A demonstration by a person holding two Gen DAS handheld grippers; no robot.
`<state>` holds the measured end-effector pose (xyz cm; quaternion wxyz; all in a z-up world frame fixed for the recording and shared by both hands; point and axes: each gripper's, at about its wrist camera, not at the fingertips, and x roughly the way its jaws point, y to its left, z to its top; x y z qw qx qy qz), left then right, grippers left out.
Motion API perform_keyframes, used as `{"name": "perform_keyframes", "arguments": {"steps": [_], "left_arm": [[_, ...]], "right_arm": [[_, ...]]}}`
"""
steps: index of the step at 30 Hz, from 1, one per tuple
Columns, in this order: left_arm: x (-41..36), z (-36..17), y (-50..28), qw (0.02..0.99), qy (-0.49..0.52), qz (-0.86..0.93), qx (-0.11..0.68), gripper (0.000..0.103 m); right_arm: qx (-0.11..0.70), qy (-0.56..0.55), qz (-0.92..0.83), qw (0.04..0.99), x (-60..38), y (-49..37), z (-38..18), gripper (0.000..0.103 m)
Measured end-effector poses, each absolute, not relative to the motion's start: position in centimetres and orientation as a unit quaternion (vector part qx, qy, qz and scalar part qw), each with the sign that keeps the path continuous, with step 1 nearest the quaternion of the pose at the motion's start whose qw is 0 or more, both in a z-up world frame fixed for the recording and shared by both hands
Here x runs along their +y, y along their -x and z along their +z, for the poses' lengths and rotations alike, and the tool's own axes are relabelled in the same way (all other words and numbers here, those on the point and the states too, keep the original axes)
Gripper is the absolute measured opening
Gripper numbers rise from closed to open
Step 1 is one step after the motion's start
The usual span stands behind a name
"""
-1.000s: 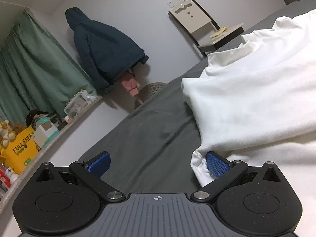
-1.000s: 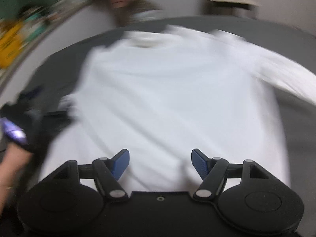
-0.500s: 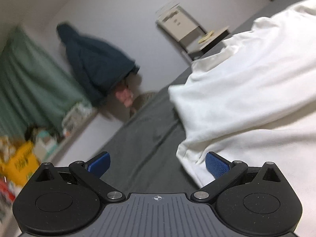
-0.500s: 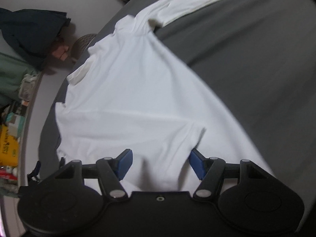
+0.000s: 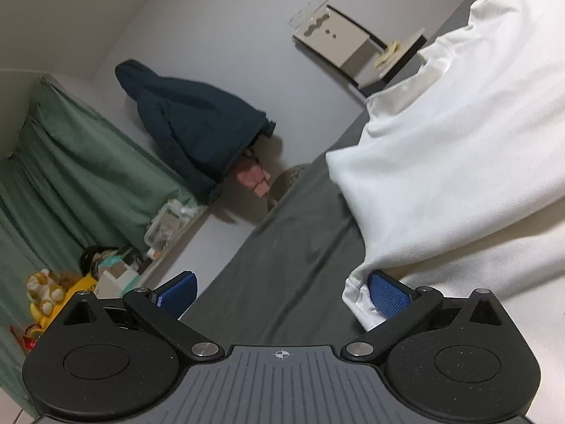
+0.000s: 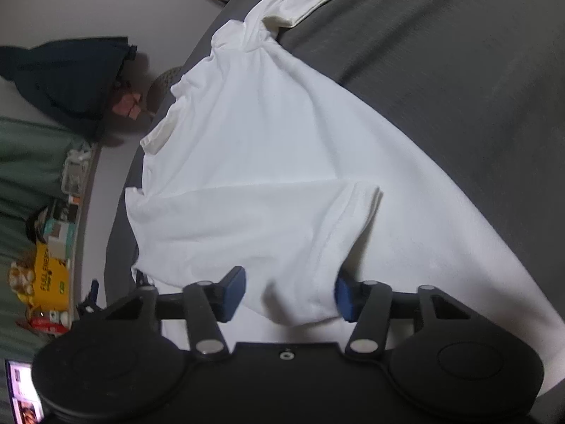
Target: Fold clothes
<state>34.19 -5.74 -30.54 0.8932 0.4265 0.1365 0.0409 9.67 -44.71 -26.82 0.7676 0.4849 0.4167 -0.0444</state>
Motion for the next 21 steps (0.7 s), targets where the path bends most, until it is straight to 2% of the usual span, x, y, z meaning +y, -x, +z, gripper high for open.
{"name": "perform_keyframes", "arguments": {"steps": [4,7,10,14,17,19,21], "left_arm": [[-5.3,-30.4,-34.0,0.894,-0.422,0.041,0.145,0.103],[-4.9,-30.3,-34.0,0.897,-0.413,0.039,0.151,0.103],[-4.8,-30.2,-33.9,0.897,-0.413,0.038,0.152,0.103],[-4.6,-30.3,-33.9,0.897,-0.414,0.038,0.152,0.103],[-4.5,-30.2,-34.0,0.897,-0.412,0.036,0.154,0.103],[-4.5,-30.2,-34.0,0.897,-0.413,0.035,0.154,0.103],[-4.4,-30.2,-34.0,0.897,-0.413,0.034,0.154,0.103]], "right_arm": [[0.406,-0.481,-0.062,0.775,-44.9,-9.6,-27.1,0.017],[0.405,-0.479,-0.066,0.776,-45.0,-9.5,-27.3,0.008],[0.396,-0.487,-0.060,0.776,-44.9,-8.9,-26.5,0.007],[0.338,-0.524,-0.016,0.781,-45.0,-7.1,-23.3,0.007],[0.396,-0.444,-0.092,0.798,-44.7,-7.9,-23.3,0.010],[0.443,-0.388,-0.148,0.795,-44.7,-8.7,-24.5,0.017],[0.440,-0.401,-0.146,0.790,-45.3,-8.5,-25.1,0.017]]}}
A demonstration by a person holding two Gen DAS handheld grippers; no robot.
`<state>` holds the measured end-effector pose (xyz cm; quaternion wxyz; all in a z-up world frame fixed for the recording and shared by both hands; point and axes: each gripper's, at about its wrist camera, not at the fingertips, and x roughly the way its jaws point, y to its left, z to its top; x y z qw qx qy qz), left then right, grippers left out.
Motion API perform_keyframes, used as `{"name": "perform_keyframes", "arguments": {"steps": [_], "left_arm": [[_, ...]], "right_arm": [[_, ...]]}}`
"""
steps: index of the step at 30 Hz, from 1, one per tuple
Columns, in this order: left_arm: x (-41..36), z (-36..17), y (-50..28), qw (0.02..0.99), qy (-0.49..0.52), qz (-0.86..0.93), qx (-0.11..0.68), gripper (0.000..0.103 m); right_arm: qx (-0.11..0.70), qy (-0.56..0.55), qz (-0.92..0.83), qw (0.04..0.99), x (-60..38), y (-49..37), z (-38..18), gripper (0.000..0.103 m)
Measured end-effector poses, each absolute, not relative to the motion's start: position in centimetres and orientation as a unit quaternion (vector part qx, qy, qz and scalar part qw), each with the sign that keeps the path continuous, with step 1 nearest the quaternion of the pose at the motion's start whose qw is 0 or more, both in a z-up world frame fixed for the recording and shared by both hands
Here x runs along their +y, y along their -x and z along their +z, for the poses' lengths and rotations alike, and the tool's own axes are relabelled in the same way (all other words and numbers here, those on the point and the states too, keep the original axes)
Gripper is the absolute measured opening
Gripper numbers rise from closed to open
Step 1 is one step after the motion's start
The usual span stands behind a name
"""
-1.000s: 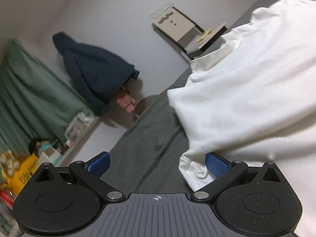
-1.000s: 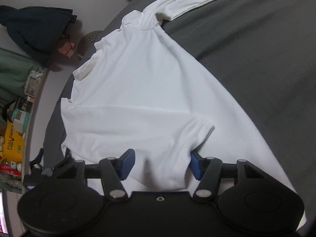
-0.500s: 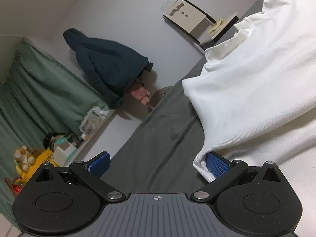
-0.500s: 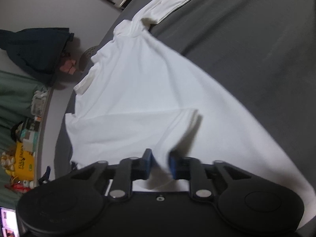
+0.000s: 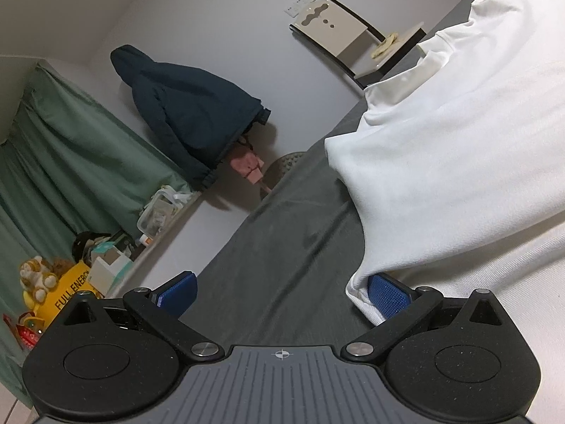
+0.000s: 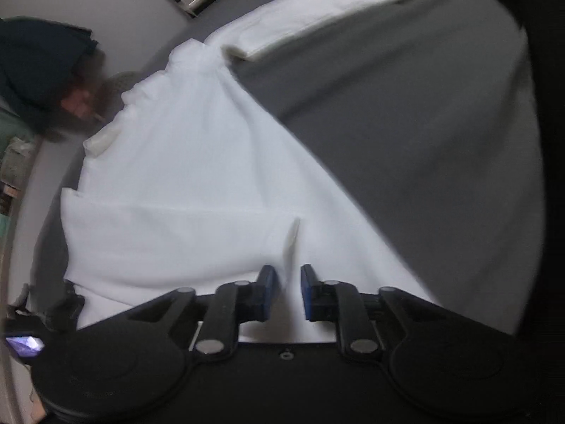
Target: Fold clothes
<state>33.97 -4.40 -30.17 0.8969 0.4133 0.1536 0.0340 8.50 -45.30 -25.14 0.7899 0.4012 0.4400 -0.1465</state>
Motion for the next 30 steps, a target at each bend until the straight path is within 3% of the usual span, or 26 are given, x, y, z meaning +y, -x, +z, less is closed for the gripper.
{"name": "perform_keyframes", "arguments": {"steps": [2,3,4,9,11,12,13,21,23,24,25,26,30], "left_arm": [[-4.3,-30.2,-34.0,0.897,-0.412,0.033,0.154,0.103],[-4.3,-30.1,-34.0,0.897,-0.412,0.033,0.155,0.103],[-4.3,-30.1,-34.0,0.897,-0.412,0.032,0.155,0.103],[-4.0,-30.0,-33.9,0.899,-0.408,0.030,0.157,0.103],[-4.0,-30.0,-33.9,0.899,-0.408,0.029,0.158,0.103],[-3.9,-30.0,-33.9,0.899,-0.407,0.028,0.158,0.103],[-3.9,-30.0,-33.9,0.899,-0.407,0.028,0.158,0.103],[-3.5,-29.9,-33.7,0.901,-0.404,0.022,0.156,0.103],[-3.4,-29.8,-33.6,0.901,-0.405,0.018,0.155,0.103],[-3.3,-29.7,-33.5,0.900,-0.406,0.017,0.156,0.103],[-3.2,-29.7,-33.4,0.900,-0.405,0.016,0.158,0.103],[-3.2,-29.7,-33.4,0.900,-0.405,0.016,0.160,0.103],[-3.1,-29.7,-33.6,0.900,-0.401,0.015,0.169,0.103]], "right_arm": [[0.419,-0.420,-0.143,0.792,-45.8,-8.3,-24.8,0.028],[0.407,-0.429,-0.143,0.794,-46.0,-8.2,-24.6,0.042],[0.395,-0.437,-0.142,0.796,-46.2,-8.1,-24.3,0.046],[0.383,-0.444,-0.145,0.797,-46.6,-9.0,-24.4,0.046],[0.390,-0.451,-0.152,0.789,-46.8,-9.6,-25.2,0.035],[0.393,-0.454,-0.155,0.784,-46.8,-9.9,-25.6,0.016],[0.391,-0.461,-0.157,0.781,-47.0,-9.8,-25.8,0.004],[0.390,-0.437,-0.193,0.787,-46.4,-8.3,-26.3,0.004],[0.390,-0.440,-0.209,0.781,-46.5,-8.4,-25.7,0.011],[0.389,-0.440,-0.218,0.779,-46.6,-8.4,-25.3,0.022],[0.384,-0.423,-0.224,0.789,-46.1,-8.9,-24.4,0.040],[0.378,-0.394,-0.227,0.806,-45.4,-9.6,-23.1,0.047],[0.362,-0.327,-0.117,0.865,-40.7,-16.4,-19.1,0.050]]}}
